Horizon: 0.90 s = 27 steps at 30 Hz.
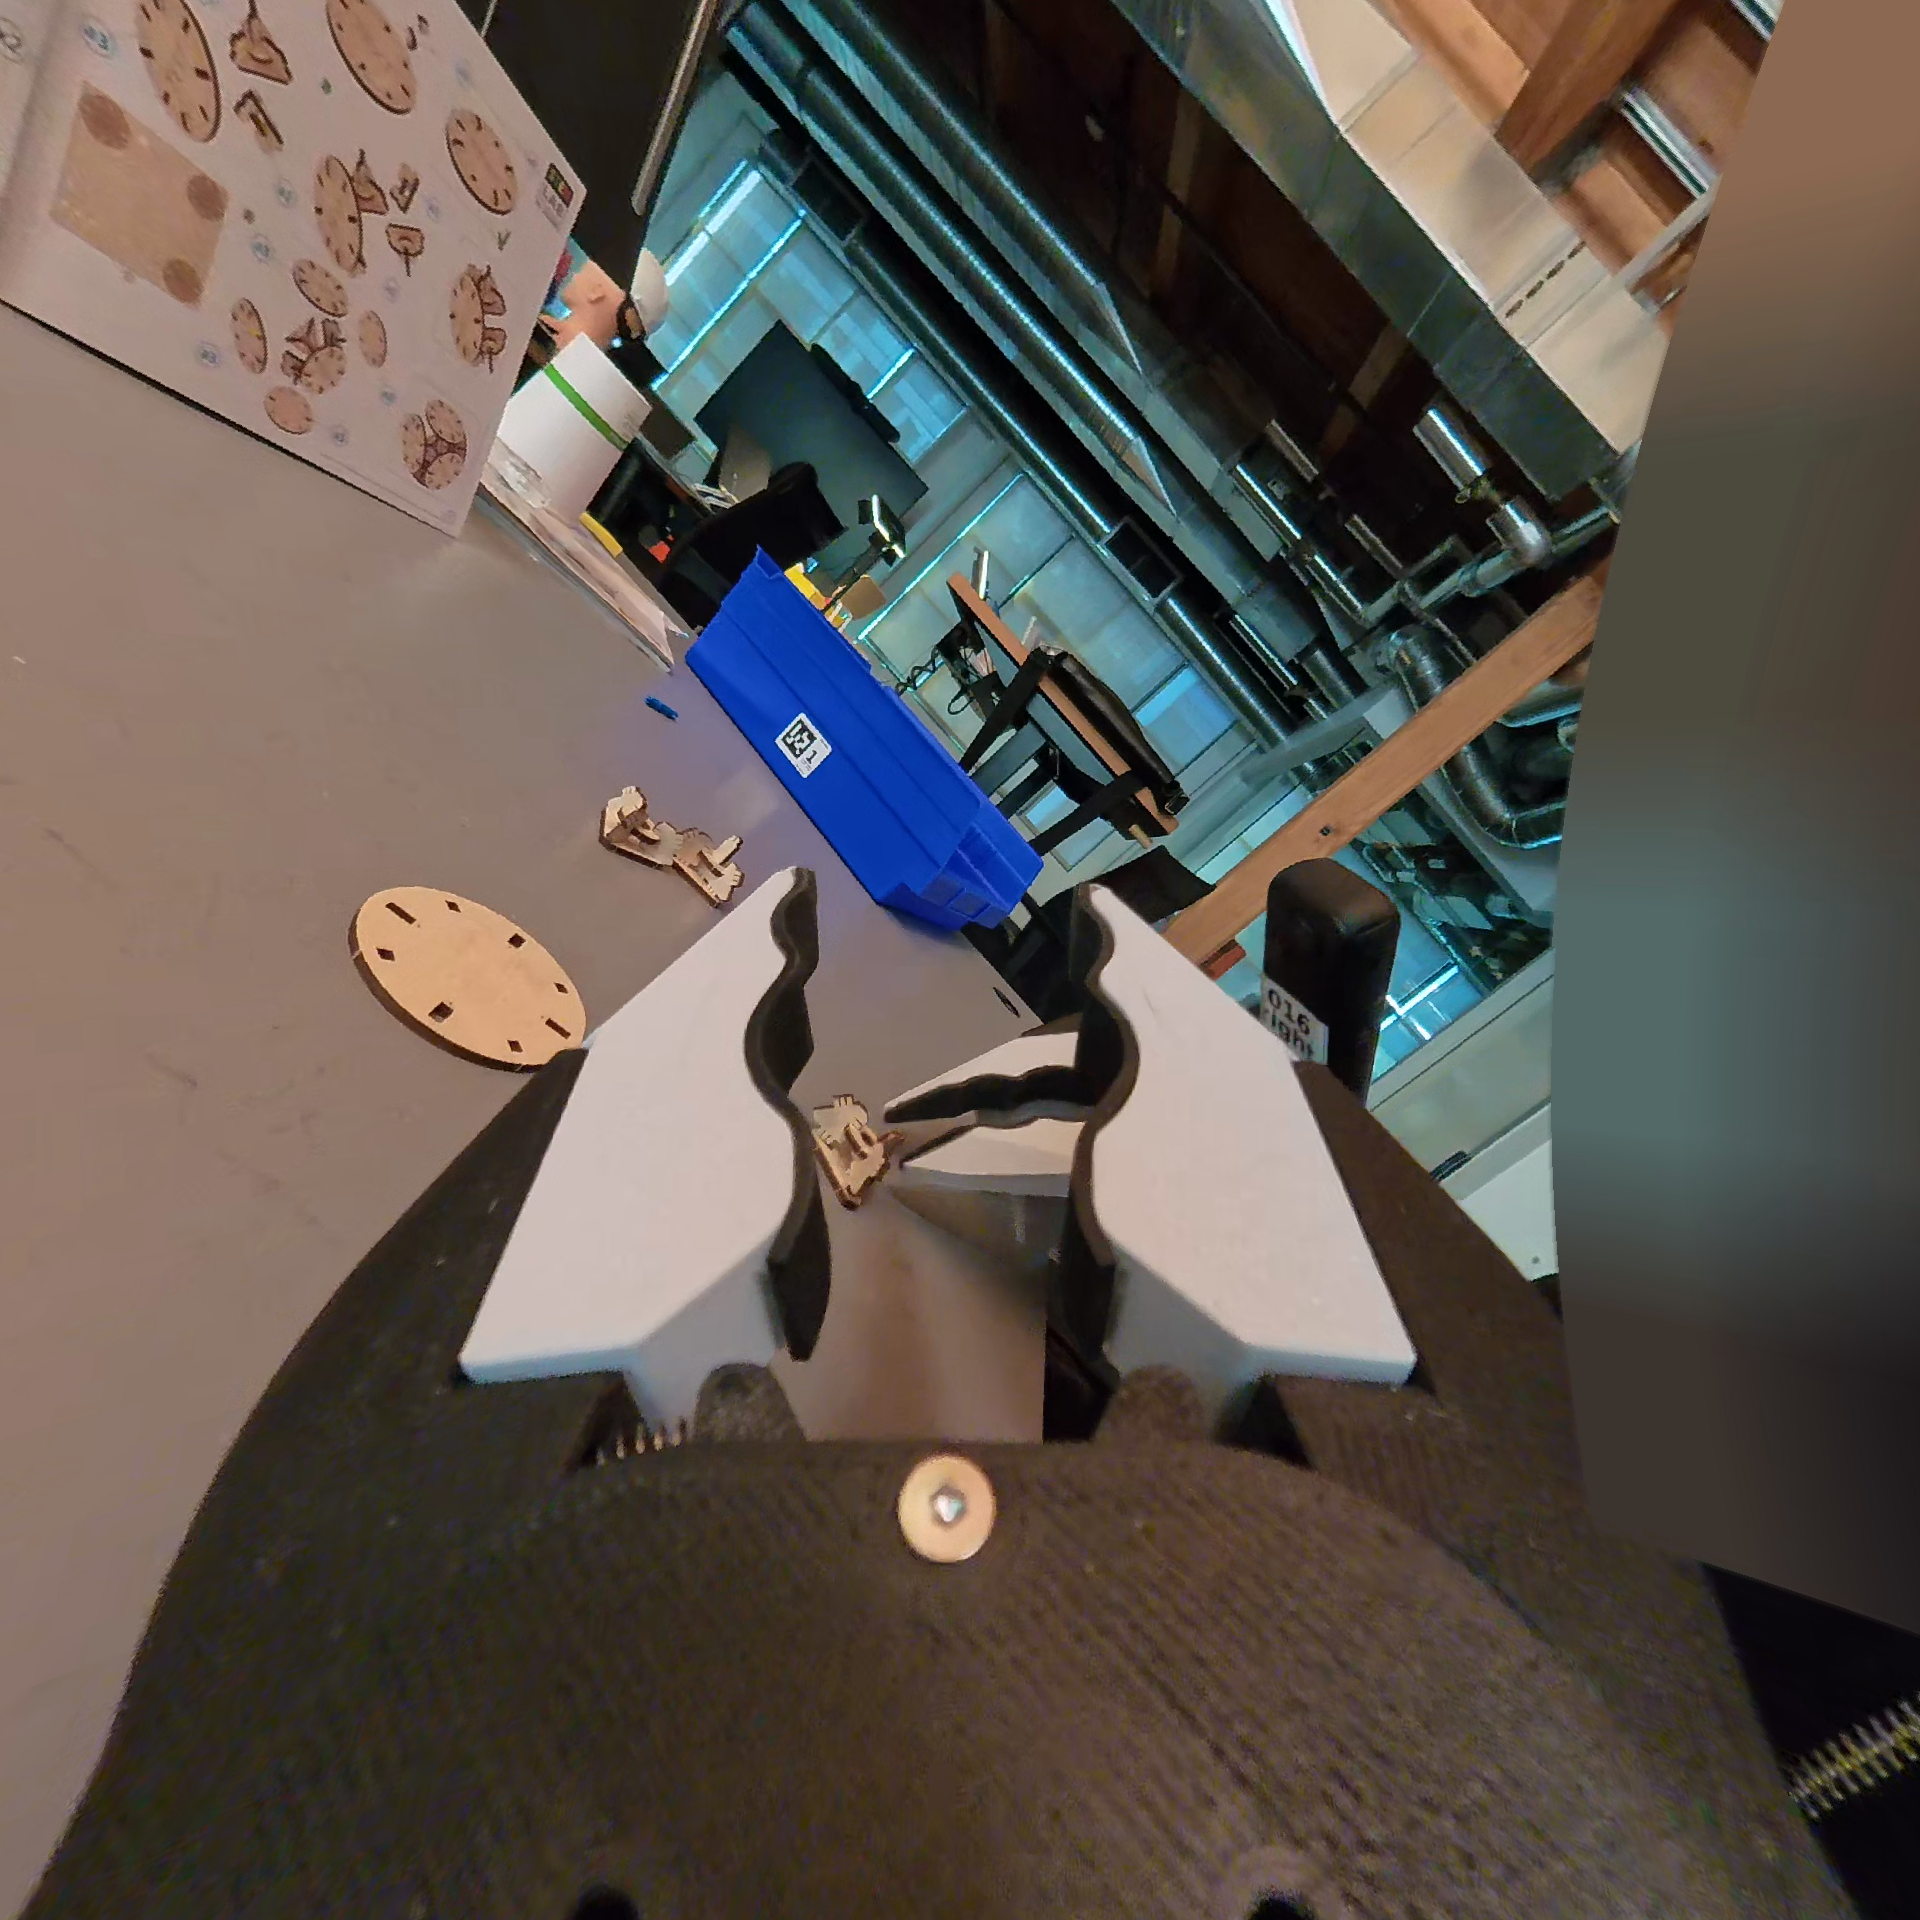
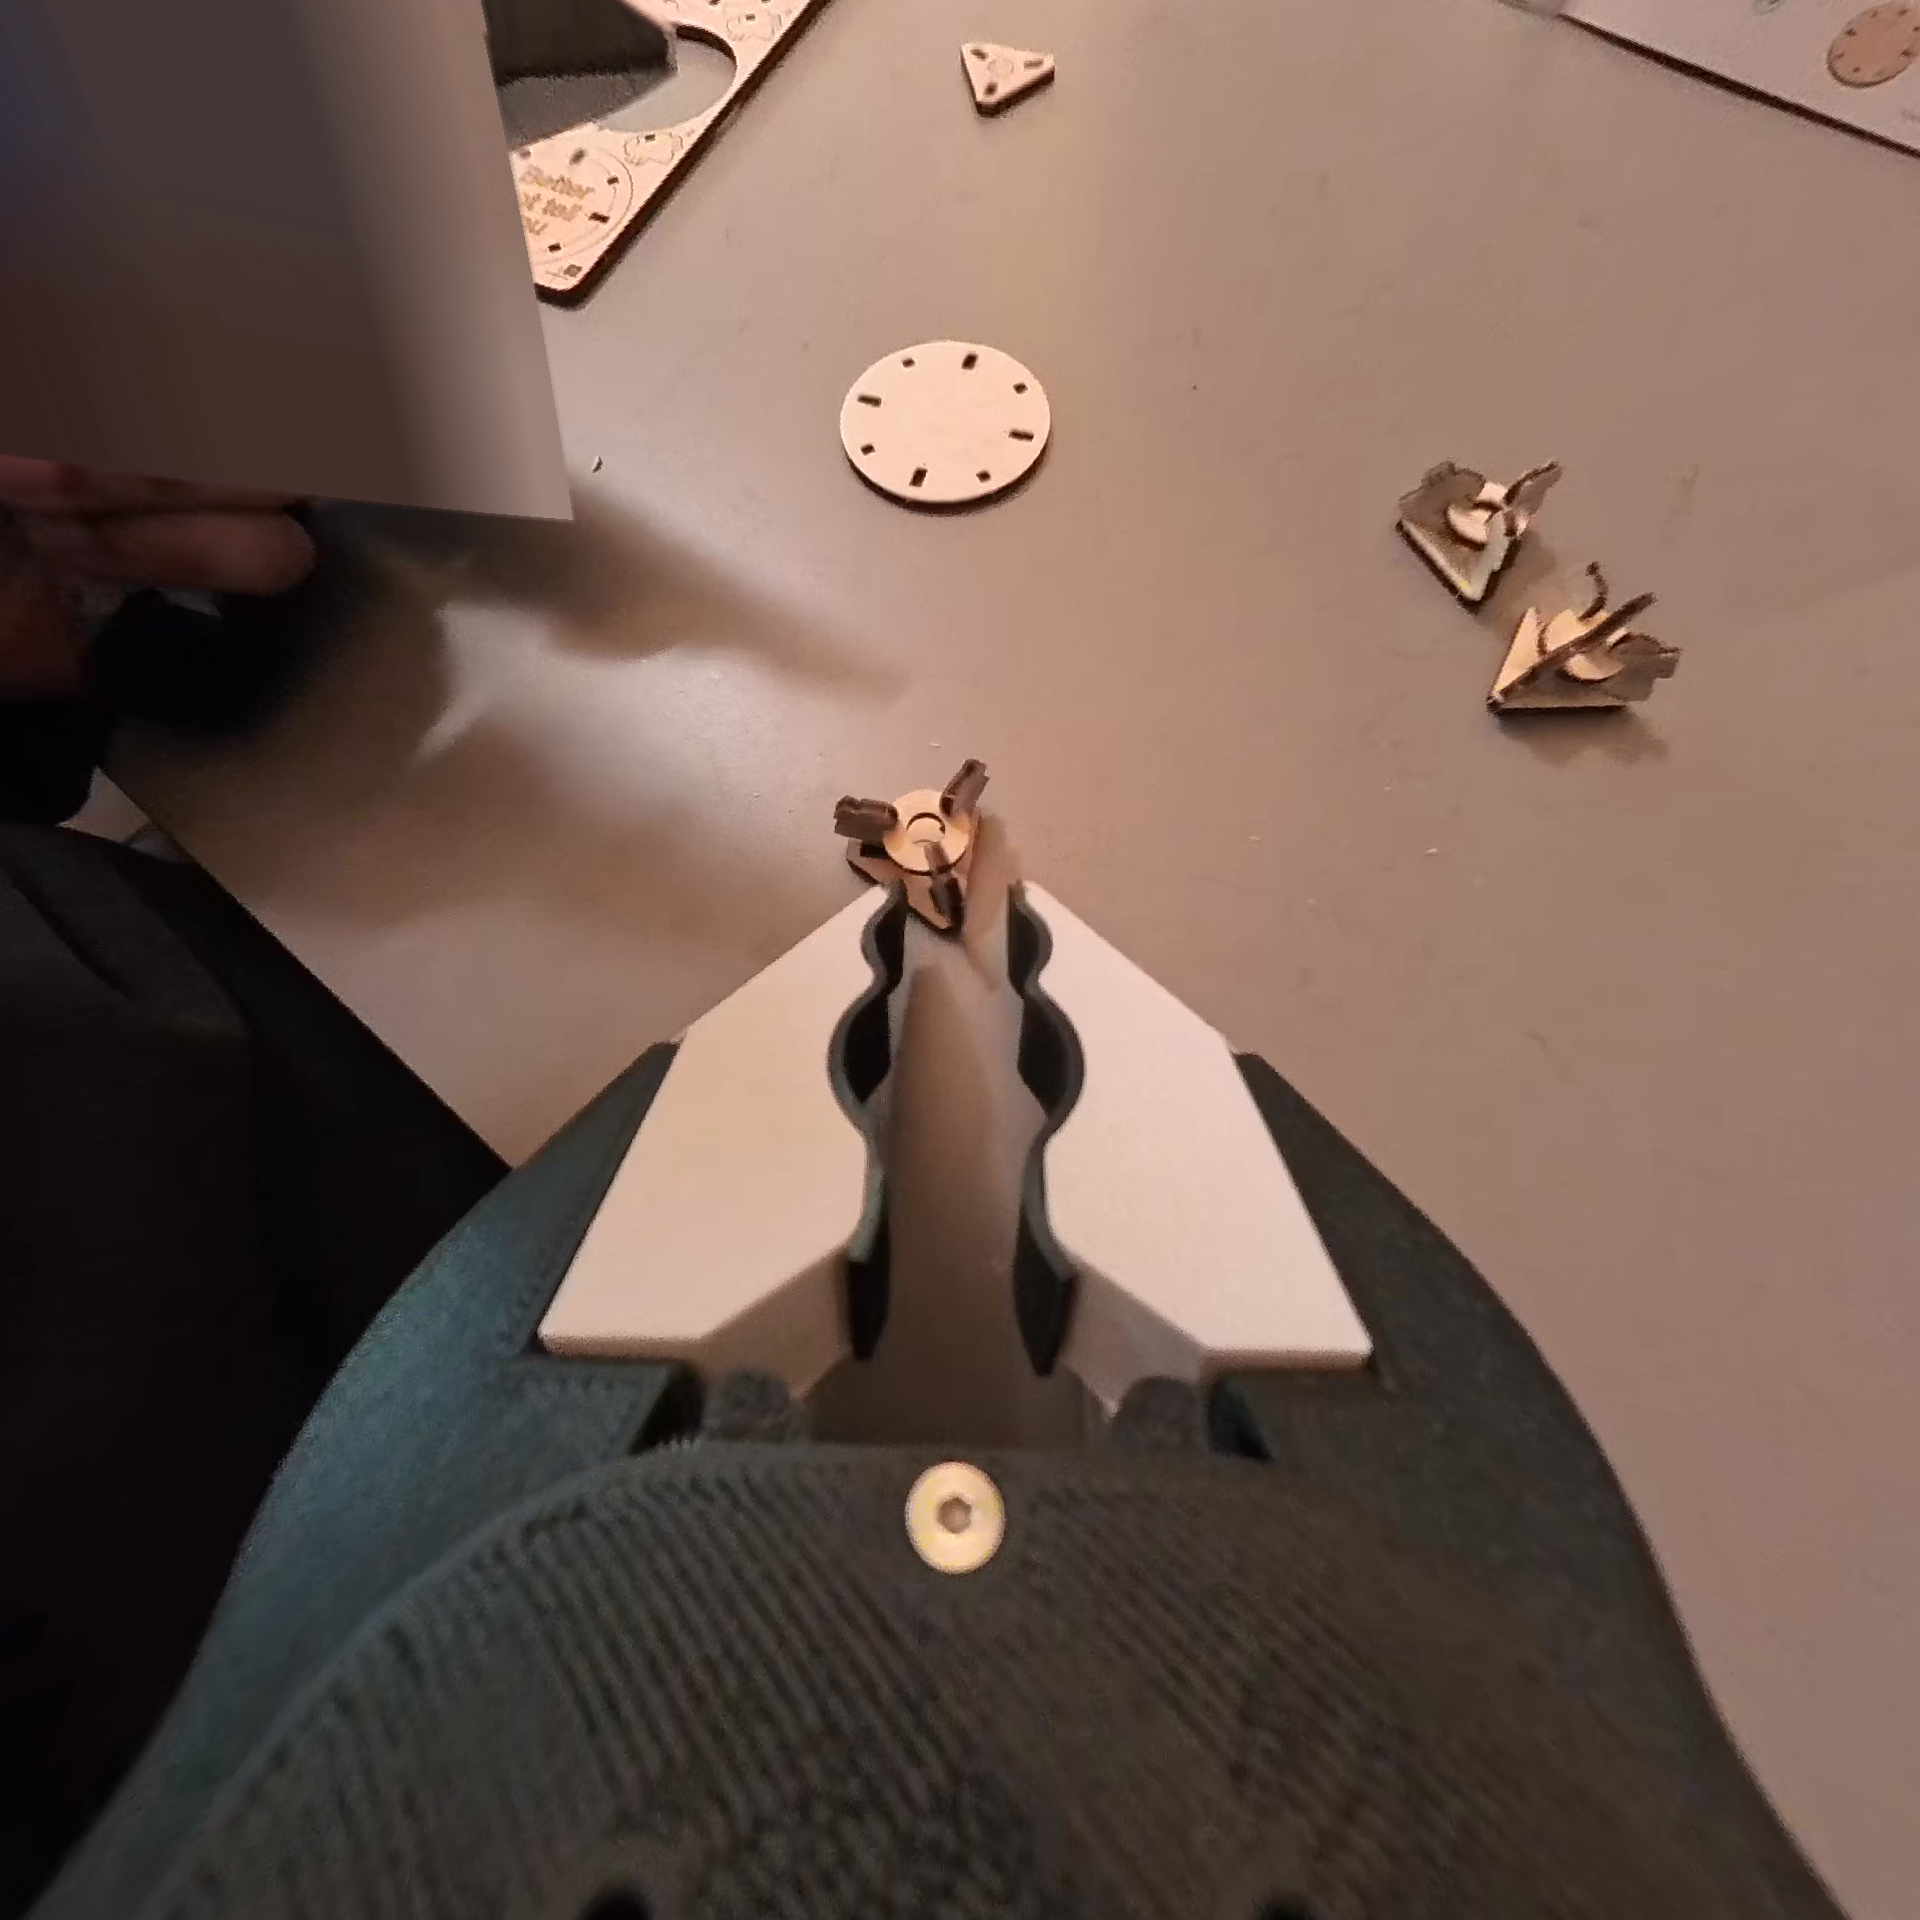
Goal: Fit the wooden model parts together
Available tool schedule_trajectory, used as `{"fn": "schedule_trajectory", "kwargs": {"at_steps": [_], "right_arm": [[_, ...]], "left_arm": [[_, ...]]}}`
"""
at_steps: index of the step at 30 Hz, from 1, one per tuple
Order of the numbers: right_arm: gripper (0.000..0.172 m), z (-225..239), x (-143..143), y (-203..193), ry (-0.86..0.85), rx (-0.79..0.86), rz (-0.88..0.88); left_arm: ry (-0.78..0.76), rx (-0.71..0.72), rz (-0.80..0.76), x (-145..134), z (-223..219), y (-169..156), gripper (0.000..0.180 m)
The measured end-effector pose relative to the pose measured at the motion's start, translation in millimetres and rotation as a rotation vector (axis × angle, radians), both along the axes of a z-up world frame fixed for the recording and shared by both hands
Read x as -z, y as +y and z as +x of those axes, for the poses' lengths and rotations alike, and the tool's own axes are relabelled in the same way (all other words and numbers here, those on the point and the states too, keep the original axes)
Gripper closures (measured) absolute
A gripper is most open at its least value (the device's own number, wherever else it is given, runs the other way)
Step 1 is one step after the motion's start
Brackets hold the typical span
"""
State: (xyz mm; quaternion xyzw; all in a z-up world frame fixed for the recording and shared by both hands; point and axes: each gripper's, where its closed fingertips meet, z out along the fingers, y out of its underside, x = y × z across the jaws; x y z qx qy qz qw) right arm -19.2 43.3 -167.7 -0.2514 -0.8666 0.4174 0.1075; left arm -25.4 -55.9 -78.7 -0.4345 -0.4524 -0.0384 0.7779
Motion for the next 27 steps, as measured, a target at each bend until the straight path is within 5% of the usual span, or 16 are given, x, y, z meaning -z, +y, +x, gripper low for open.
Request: {"fn": "schedule_trajectory", "kwargs": {"at_steps": [5,12,19,27], "right_arm": [[0.151,-5,-10,5,0.017,-0.006,-0.04],[0.126,-4,-28,2,-0.04,-0.065,-0.172],[0.146,-3,-18,4,-0.005,-0.17,-0.058],[0.153,-2,-2,6,-0.013,-0.215,-0.054]], "left_arm": [[-0.009,0.0,-0.044,3,0,5,0.136],[-0.055,0.057,-0.147,14,7,20,0.142],[-0.162,0.171,-0.604,59,22,51,0.153],[-0.169,0.169,-0.949,87,25,72,0.155]]}}
